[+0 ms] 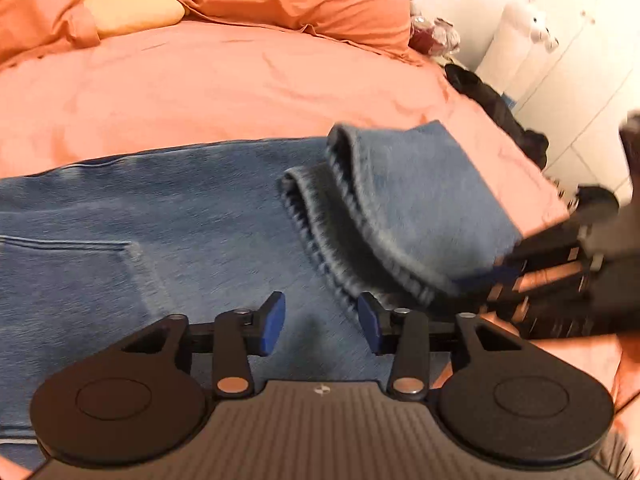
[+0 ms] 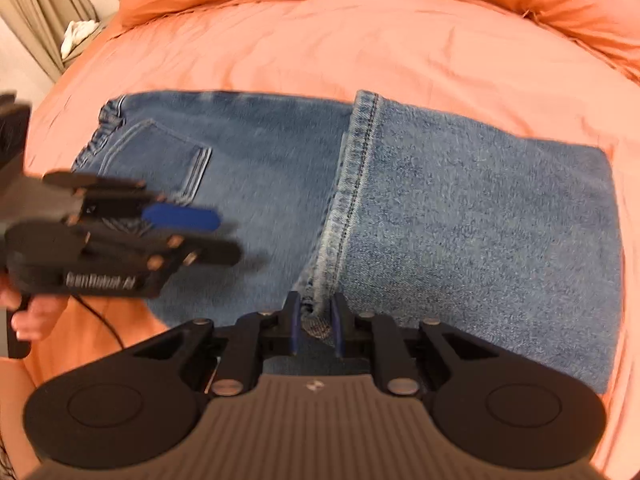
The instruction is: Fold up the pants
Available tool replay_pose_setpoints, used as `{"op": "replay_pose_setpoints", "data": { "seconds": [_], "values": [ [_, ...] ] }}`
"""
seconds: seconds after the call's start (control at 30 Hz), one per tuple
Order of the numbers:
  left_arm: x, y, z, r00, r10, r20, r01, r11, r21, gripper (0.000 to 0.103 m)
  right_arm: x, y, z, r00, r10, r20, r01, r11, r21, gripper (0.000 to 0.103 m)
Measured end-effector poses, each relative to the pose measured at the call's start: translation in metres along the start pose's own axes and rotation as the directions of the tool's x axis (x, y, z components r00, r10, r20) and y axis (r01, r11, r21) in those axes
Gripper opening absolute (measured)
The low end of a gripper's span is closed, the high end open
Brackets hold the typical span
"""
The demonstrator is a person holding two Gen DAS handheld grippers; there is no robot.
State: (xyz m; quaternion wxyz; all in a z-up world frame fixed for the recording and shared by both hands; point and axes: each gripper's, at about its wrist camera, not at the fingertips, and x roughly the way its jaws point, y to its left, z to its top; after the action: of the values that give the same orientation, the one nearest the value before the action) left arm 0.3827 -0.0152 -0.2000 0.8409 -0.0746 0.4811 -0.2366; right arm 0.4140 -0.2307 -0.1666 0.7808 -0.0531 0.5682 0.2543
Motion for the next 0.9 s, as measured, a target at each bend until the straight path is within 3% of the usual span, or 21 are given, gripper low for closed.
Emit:
{"op": "replay_pose_setpoints", "data": {
  "seconds": [0.1, 0.2, 0.33, 0.47, 0.5, 0.53, 0.57, 0.67, 0.8, 0.9],
  "values": [
    [0.012, -0.002, 0.008, 1.000, -0.016, -0.001, 0.016, 0.998, -0.053, 0.053, 0.023, -0.001, -0.006, 1.000, 0.011, -0.011, -0.011, 1.000, 0.022, 0.012],
    [0.027, -0.005, 0.017, 1.000, 0.016, -0.014, -0.017, 0.997, -0.069, 0.055, 0.039, -0.007, -0.013, 0.999, 0.029, -0.025, -0.028, 0.999, 0.043, 0.012],
    [0.051, -0.007, 0.027, 0.997, 0.066, -0.040, -0.068, 0.996, -0.056, 0.055, 0.042, -0.016, -0.016, 0.998, 0.061, -0.004, -0.060, 0.995, 0.082, 0.012],
    [0.073, -0.003, 0.038, 0.994, 0.102, -0.032, -0.105, 0.988, -0.111, 0.055, 0.040, -0.023, -0.020, 0.996, 0.090, 0.011, -0.091, 0.991, 0.095, 0.013],
    [0.079, -0.002, 0.040, 0.995, 0.096, -0.038, -0.100, 0.987, -0.123, 0.054, 0.037, -0.026, -0.021, 0.995, 0.095, 0.016, -0.096, 0.991, 0.095, 0.013],
    [0.084, -0.003, 0.043, 0.994, 0.092, -0.052, -0.098, 0.987, -0.126, 0.045, 0.035, -0.026, -0.022, 0.994, 0.103, 0.024, -0.105, 0.990, 0.093, 0.016],
    [0.088, -0.004, 0.045, 0.994, 0.093, -0.062, -0.100, 0.987, -0.127, 0.042, 0.030, -0.028, -0.022, 0.993, 0.111, 0.029, -0.113, 0.990, 0.090, 0.017],
    [0.094, -0.014, 0.052, 0.985, 0.147, -0.094, -0.154, 0.985, -0.077, 0.041, 0.010, -0.037, -0.019, 0.992, 0.118, 0.042, -0.120, 0.990, 0.071, 0.023],
    [0.099, -0.021, 0.065, 0.969, 0.184, -0.168, -0.191, 0.981, -0.026, 0.041, -0.023, -0.066, -0.009, 0.996, -0.030, 0.080, 0.027, 0.999, 0.044, 0.022],
    [0.102, -0.023, 0.070, 0.959, 0.198, -0.204, -0.203, 0.979, -0.004, 0.041, -0.037, -0.109, 0.005, 0.983, -0.159, 0.092, 0.148, 0.983, 0.112, 0.015]
  ]
}}
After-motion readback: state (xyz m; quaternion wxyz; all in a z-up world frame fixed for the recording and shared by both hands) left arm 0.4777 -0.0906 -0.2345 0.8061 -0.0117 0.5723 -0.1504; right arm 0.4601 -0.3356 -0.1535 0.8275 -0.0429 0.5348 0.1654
